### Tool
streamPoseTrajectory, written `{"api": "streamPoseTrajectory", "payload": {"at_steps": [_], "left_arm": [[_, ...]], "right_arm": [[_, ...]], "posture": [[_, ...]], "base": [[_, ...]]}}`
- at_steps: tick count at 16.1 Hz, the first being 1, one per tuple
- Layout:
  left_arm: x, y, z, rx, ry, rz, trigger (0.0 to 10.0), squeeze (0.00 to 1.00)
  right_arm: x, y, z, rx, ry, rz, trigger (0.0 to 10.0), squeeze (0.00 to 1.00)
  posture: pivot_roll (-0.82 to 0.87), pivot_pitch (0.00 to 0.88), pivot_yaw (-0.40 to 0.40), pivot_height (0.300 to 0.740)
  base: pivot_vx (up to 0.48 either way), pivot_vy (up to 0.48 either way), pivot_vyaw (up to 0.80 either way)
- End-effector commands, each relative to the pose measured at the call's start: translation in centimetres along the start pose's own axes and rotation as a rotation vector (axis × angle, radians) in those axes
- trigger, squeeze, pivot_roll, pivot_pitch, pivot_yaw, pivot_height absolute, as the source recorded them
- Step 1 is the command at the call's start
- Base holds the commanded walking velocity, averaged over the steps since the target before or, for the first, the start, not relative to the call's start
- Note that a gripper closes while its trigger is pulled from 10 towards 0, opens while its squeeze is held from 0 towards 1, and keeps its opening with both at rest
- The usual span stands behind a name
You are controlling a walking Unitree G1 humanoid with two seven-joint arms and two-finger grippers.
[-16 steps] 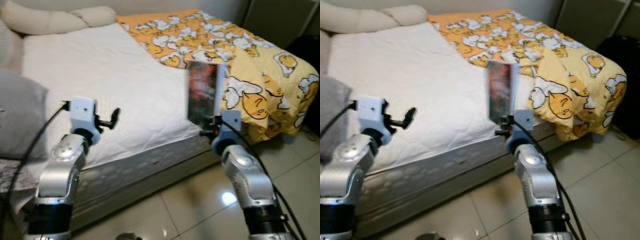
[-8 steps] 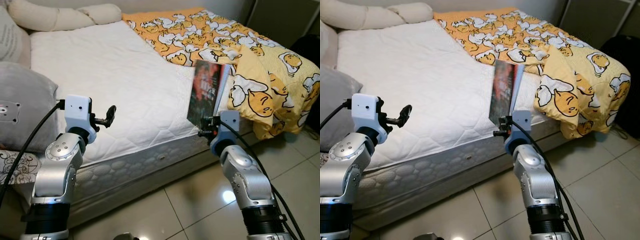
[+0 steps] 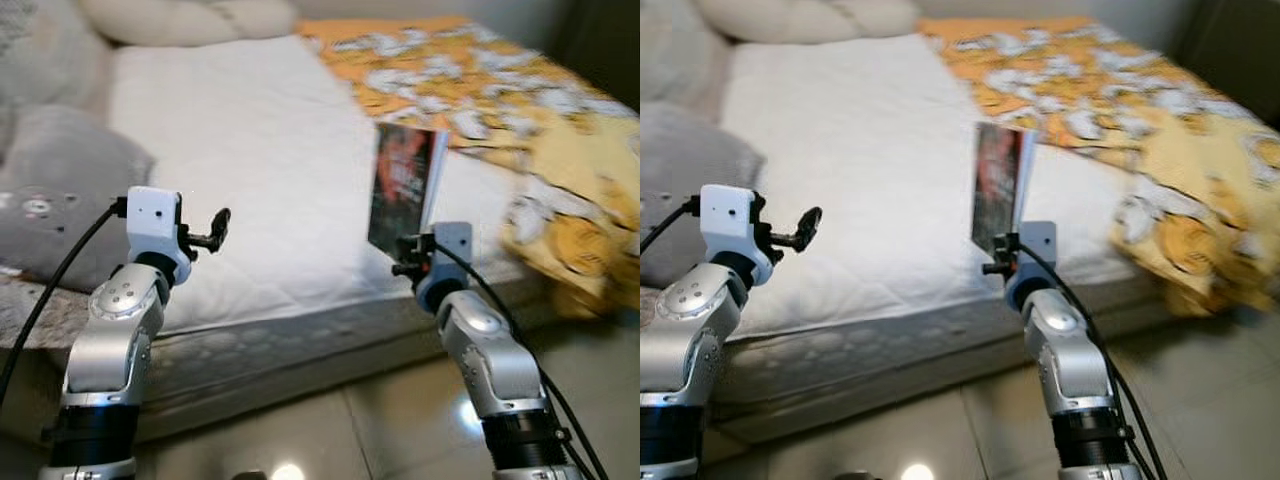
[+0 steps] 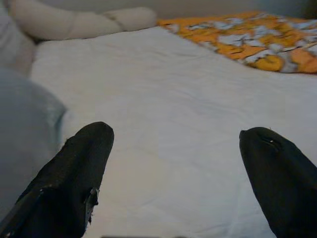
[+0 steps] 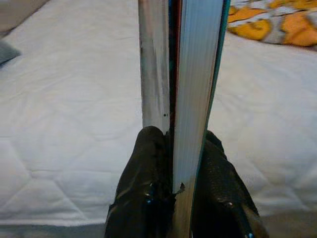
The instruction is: Clean up the room
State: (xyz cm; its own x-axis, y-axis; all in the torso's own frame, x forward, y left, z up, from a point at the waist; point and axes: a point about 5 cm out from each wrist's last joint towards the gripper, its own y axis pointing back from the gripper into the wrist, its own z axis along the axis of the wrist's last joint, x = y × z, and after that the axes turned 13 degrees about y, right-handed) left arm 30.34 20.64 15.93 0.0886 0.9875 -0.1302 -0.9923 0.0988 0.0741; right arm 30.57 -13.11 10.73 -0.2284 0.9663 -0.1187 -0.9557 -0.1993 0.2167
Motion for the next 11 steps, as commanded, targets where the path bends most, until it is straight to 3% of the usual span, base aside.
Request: {"api": "streamPoseTrajectory", "payload": {"at_steps": [1, 11], "left_arm": [[-0.05, -0.02, -0.03, 0.003, 0.001, -0.005, 10.0, 0.0], [-0.02, -0.14, -0.01, 0.005, 0.001, -0.009, 10.0, 0.0]], "right_arm": [[-0.66, -0.01, 1.02, -0.036, 0.02, -0.023, 10.0, 0.0], [-0.31, -0.11, 1.12, -0.034, 0.063, 0.013, 10.0, 0.0]], "posture": [[0.05, 0.0, -0.021, 0.74], [0.05, 0.0, -0.02, 0.74]], "base": [[0.307, 0.0, 0.66], [0.307, 0.0, 0.7]]}}
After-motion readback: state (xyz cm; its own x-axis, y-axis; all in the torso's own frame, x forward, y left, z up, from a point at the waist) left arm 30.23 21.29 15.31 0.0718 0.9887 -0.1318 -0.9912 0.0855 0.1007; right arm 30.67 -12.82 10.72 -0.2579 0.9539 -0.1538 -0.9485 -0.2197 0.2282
